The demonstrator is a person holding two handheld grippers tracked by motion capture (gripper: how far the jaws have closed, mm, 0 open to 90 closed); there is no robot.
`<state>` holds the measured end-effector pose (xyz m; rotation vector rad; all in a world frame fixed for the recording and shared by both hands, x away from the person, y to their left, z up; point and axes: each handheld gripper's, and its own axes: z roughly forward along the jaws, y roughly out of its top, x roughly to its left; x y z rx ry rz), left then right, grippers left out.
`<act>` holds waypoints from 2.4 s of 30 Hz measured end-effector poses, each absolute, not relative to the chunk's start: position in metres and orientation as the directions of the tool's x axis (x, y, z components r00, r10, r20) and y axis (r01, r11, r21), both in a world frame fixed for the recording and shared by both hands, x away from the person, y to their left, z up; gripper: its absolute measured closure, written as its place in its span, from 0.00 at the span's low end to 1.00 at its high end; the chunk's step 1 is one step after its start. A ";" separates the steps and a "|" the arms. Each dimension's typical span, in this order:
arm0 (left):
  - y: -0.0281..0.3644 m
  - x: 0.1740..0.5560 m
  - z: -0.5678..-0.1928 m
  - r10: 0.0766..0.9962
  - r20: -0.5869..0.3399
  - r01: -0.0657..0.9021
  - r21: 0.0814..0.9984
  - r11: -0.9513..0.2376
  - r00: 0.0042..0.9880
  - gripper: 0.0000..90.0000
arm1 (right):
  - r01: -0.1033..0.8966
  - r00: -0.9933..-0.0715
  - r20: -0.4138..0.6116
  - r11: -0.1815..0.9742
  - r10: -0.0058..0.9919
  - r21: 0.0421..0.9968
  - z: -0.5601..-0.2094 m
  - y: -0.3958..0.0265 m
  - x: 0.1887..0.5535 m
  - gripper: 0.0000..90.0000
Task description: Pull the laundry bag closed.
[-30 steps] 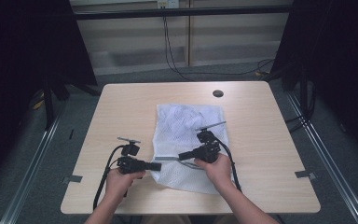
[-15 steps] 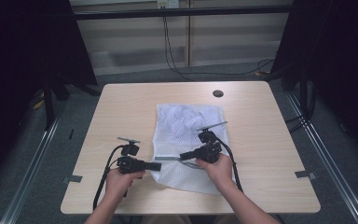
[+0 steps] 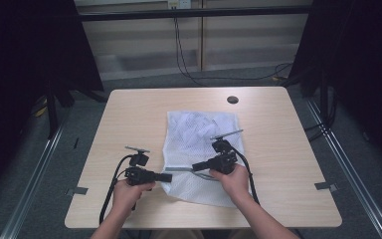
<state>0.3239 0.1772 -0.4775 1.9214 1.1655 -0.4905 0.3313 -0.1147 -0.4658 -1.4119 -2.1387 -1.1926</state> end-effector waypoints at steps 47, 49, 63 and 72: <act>0.183 0.326 -0.475 0.540 -0.682 0.866 0.441 -0.235 0.493 0.99 | 0.868 -0.457 0.655 0.140 0.602 0.477 -0.467 -0.135 0.329 0.97; 0.183 0.326 -0.475 0.541 -0.685 0.869 0.439 -0.228 0.488 0.99 | 0.867 -0.457 0.655 0.139 0.601 0.478 -0.467 -0.135 0.329 0.97; 0.182 0.325 -0.476 0.538 -0.687 0.870 0.432 -0.238 0.489 0.99 | 0.867 -0.459 0.650 0.144 0.605 0.478 -0.467 -0.139 0.327 0.97; 0.181 0.325 -0.476 0.537 -0.686 0.868 0.436 -0.236 0.491 0.99 | 0.867 -0.461 0.658 0.143 0.596 0.478 -0.467 -0.143 0.326 0.97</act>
